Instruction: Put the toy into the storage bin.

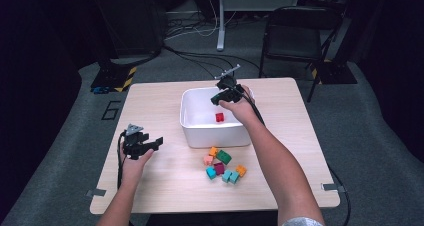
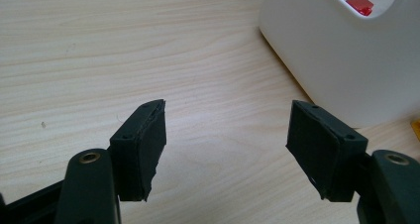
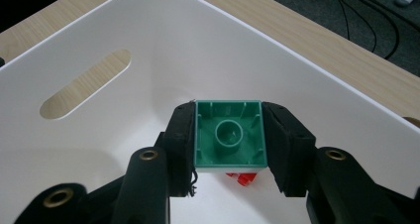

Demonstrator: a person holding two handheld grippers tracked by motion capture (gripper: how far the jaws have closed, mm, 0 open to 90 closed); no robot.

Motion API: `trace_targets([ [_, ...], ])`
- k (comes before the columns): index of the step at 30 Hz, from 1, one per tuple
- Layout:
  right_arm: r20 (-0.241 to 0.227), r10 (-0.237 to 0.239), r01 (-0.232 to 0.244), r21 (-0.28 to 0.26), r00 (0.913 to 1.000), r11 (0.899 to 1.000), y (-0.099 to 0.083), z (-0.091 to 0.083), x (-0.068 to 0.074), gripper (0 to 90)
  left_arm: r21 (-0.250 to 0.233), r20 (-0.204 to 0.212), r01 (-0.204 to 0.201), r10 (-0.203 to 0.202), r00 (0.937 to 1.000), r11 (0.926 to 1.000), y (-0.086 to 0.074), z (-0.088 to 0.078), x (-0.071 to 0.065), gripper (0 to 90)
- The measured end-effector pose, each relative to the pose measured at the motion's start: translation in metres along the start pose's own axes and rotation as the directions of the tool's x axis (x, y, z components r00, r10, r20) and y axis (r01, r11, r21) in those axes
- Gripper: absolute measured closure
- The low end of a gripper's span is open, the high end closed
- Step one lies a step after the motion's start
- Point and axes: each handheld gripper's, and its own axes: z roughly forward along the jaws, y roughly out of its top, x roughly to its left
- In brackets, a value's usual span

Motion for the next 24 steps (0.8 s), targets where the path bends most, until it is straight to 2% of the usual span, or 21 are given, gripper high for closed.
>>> trace_targets([
  [3, -0.002, 0.014, -0.014, 0.006, 0.9999, 1.000, 0.000, 0.001, 0.001, 56.5, -0.008, -0.004, 0.004, -0.004, 1.0000, 1.0000, 0.000, 0.000, 0.000, 31.1],
  [11, -0.011, -0.008, 0.008, 0.001, 0.9999, 1.000, -0.001, -0.008, 0.005, 53.5, -0.006, -0.002, 0.002, -0.002, 1.0000, 1.0000, 0.000, 0.000, 0.000, 31.0],
  [24, -0.023, -0.052, 0.050, -0.065, 0.9984, 0.997, -0.010, -0.057, 0.016, 53.2, 0.002, -0.004, -0.004, 0.004, 1.0000, 1.0000, 0.000, 0.000, -0.002, 31.0],
])
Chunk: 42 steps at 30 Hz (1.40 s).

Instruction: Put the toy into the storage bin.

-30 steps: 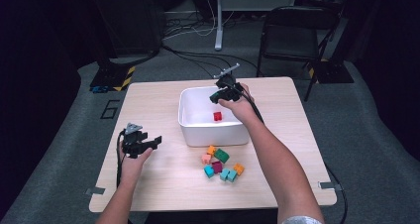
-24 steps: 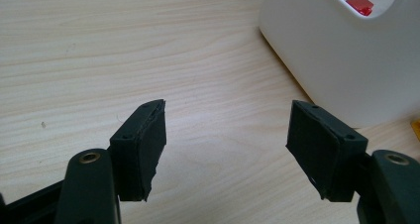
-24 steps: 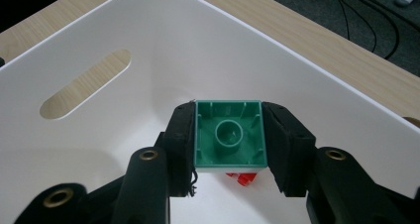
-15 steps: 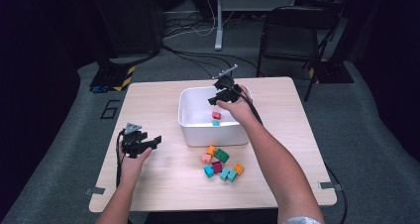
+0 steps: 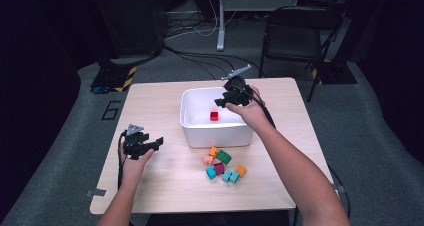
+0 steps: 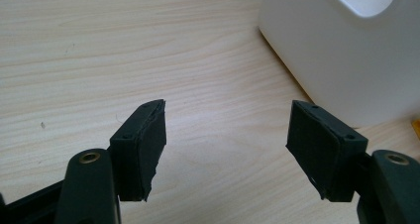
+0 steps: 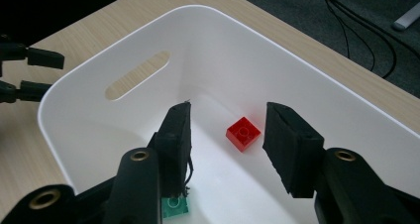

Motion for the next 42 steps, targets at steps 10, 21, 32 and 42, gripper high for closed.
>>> trace_targets([
  [10, 0.002, -0.022, 0.022, -0.024, 0.9998, 0.999, -0.010, -0.029, 0.007, 53.2, 0.004, -0.003, 0.000, 0.000, 1.0000, 1.0000, 0.000, 0.000, 0.000, 31.0],
  [21, -0.009, -0.045, 0.044, -0.050, 0.9989, 0.998, -0.026, -0.049, 0.018, 53.2, 0.009, -0.003, 0.001, 0.000, 1.0000, 1.0000, 0.000, 0.000, 0.000, 31.1],
  [32, -0.027, -0.059, 0.057, -0.069, 0.9979, 0.996, -0.044, -0.064, 0.029, 53.1, 0.006, -0.003, 0.003, -0.003, 1.0000, 1.0000, 0.000, 0.000, 0.000, 31.0],
  [42, -0.039, -0.049, 0.046, -0.089, 0.9980, 0.995, -0.066, -0.072, 0.037, 53.1, 0.010, -0.012, -0.001, 0.001, 0.9999, 1.0000, 0.000, 0.000, -0.001, 31.0],
])
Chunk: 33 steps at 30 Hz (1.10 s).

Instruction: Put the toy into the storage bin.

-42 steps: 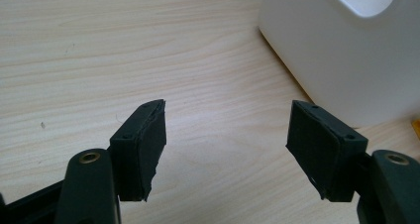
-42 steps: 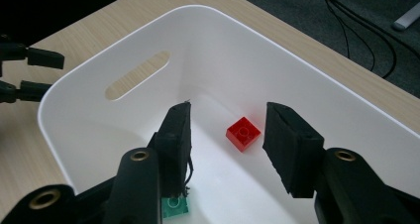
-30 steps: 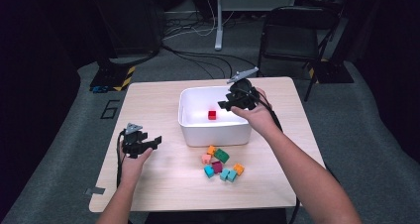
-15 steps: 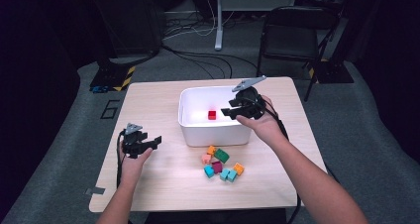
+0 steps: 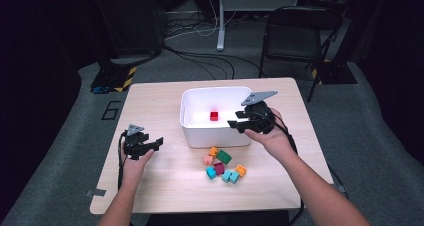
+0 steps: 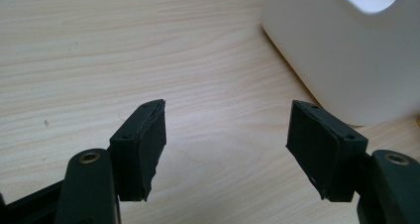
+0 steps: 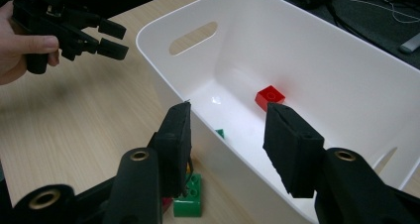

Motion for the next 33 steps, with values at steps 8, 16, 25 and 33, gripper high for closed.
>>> trace_targets([
  [8, 0.003, 0.000, 0.000, -0.005, 1.0000, 1.000, -0.018, -0.002, 0.007, 52.7, -0.001, 0.004, -0.001, 0.001, 1.0000, 1.0000, 0.000, 0.001, 0.000, 31.0],
  [16, 0.005, 0.008, -0.008, -0.004, 1.0000, 1.000, -0.037, 0.001, 0.012, 52.5, 0.002, 0.004, -0.002, 0.002, 1.0000, 1.0000, 0.000, 0.000, 0.000, 31.0],
  [25, 0.018, 0.010, -0.010, 0.006, 0.9998, 1.000, -0.061, 0.009, 0.018, 52.3, 0.003, 0.004, -0.002, 0.002, 1.0000, 1.0000, 0.000, 0.000, 0.000, 31.0],
  [33, 0.030, 0.021, -0.022, 0.026, 0.9993, 0.999, -0.085, 0.019, 0.022, 52.3, 0.003, 0.004, -0.001, 0.001, 1.0000, 1.0000, 0.000, 0.000, 0.000, 31.0],
])
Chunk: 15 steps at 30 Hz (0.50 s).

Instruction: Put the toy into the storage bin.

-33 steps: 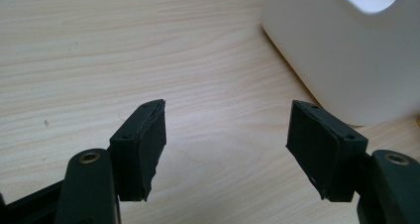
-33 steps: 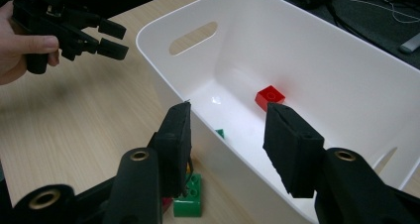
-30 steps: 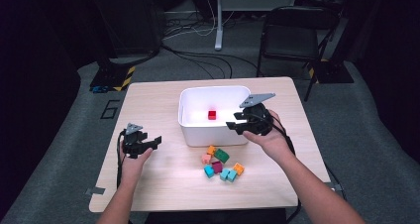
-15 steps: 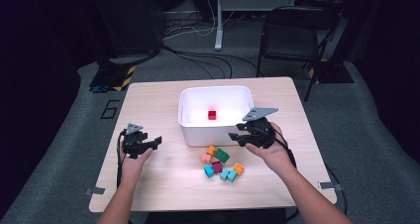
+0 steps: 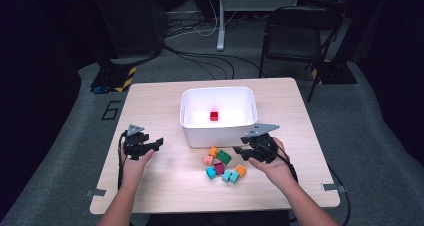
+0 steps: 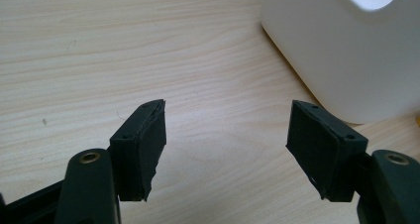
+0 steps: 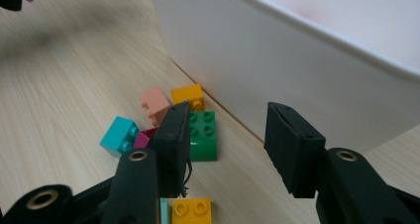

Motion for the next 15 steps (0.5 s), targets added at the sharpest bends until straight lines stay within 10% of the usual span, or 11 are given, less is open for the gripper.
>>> trace_targets([
  [15, 0.003, -0.011, 0.011, 0.038, 0.9999, 0.999, -0.034, 0.017, 0.006, 52.3, -0.001, -0.002, 0.002, -0.002, 1.0000, 1.0000, 0.000, 0.000, 0.000, 31.0],
])
